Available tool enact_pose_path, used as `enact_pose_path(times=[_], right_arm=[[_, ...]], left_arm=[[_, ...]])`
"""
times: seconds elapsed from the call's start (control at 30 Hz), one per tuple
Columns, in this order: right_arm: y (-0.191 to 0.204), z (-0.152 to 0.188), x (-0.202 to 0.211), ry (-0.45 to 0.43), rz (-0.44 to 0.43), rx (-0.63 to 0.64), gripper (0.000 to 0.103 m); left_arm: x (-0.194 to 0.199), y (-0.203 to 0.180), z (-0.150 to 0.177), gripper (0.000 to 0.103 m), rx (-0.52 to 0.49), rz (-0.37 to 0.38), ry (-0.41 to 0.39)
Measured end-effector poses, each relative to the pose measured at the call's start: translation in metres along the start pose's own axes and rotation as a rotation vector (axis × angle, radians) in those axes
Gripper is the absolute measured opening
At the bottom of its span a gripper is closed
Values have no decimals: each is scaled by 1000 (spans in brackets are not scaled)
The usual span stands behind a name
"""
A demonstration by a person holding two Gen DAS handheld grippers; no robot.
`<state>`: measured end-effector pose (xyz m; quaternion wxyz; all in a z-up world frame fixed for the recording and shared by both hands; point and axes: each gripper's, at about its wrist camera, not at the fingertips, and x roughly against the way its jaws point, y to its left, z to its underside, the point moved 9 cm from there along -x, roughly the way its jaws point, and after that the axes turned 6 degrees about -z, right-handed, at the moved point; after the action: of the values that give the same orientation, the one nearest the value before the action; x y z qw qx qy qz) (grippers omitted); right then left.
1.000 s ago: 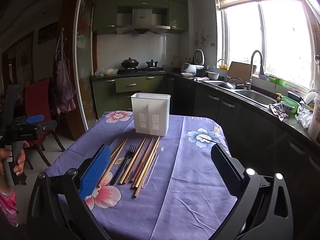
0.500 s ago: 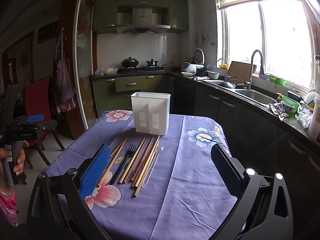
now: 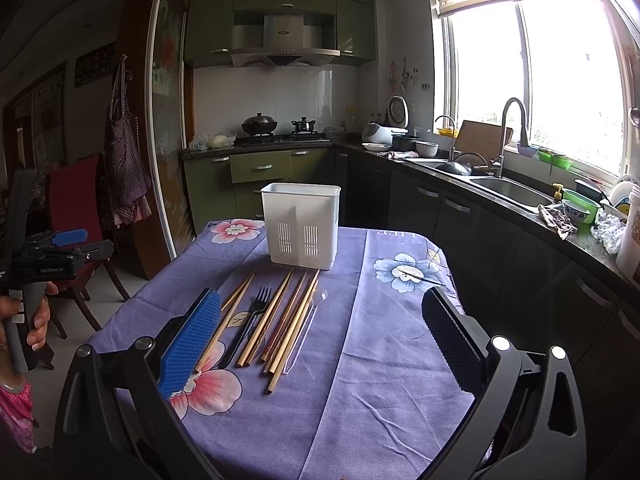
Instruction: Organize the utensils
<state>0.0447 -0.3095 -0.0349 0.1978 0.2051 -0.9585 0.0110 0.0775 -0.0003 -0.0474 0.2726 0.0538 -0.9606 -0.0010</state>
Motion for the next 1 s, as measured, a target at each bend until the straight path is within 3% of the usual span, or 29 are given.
enact_pose_path(times=[1.0], right_arm=[[-1,-2,-3,3,-3,-3,99]], left_arm=[[-3,-5,6,97,-3,-1,0]])
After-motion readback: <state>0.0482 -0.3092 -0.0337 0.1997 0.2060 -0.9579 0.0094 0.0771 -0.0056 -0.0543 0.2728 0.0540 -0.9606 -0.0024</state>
